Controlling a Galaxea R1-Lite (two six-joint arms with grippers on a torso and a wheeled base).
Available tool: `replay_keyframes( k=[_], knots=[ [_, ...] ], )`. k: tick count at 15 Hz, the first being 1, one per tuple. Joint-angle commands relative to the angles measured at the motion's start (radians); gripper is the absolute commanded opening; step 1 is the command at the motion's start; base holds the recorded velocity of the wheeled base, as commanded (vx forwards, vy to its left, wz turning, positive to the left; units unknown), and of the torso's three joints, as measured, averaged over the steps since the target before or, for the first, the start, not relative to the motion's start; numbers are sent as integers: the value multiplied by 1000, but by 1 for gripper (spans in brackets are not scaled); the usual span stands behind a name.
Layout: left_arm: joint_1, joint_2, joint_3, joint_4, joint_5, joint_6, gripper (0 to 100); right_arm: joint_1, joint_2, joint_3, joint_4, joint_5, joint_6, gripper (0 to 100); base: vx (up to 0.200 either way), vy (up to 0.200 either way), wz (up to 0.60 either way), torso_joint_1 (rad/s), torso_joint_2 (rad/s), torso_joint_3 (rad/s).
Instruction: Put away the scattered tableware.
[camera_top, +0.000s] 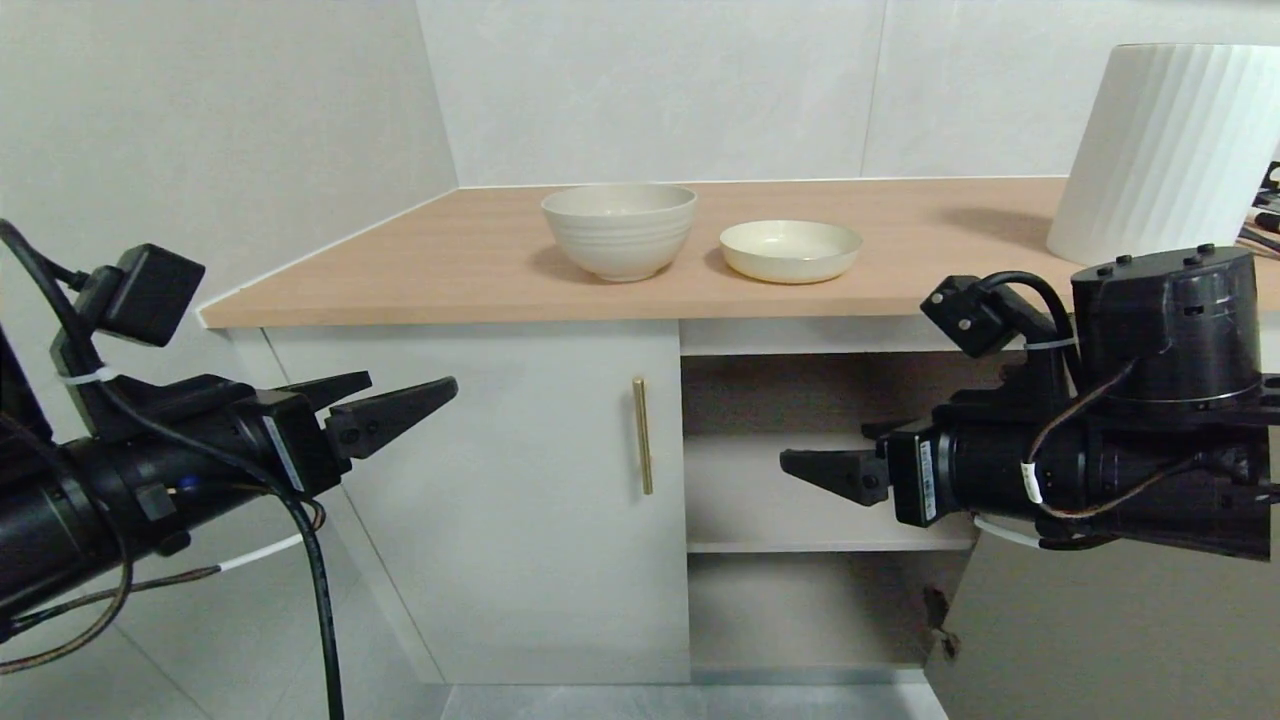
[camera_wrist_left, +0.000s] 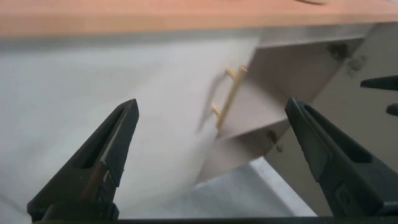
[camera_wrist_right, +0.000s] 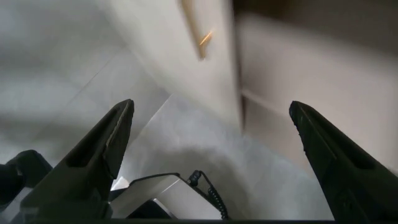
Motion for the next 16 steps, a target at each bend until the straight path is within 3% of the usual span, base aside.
replay_keyframes(
  k=[1, 5, 8, 16],
  knots=[
    [-1, 1, 0, -1, -2, -1, 100, 0, -2, 5, -2, 2, 0, 100, 200, 0, 0, 2, -2, 2],
    [-2, -68, 9, 28, -2, 1, 100, 10, -33, 20, 0, 20, -2, 100, 50, 0, 0, 1, 2, 1],
    [-2, -117, -25, 148, -5, 1, 100, 36, -54, 25, 3, 23, -2, 100, 0, 0, 0, 0, 0, 0],
    [-4, -94, -46, 149, -18, -1, 100, 39, -54, 30, 0, 20, -5, 100, 0, 0, 0, 0, 0, 0]
  ],
)
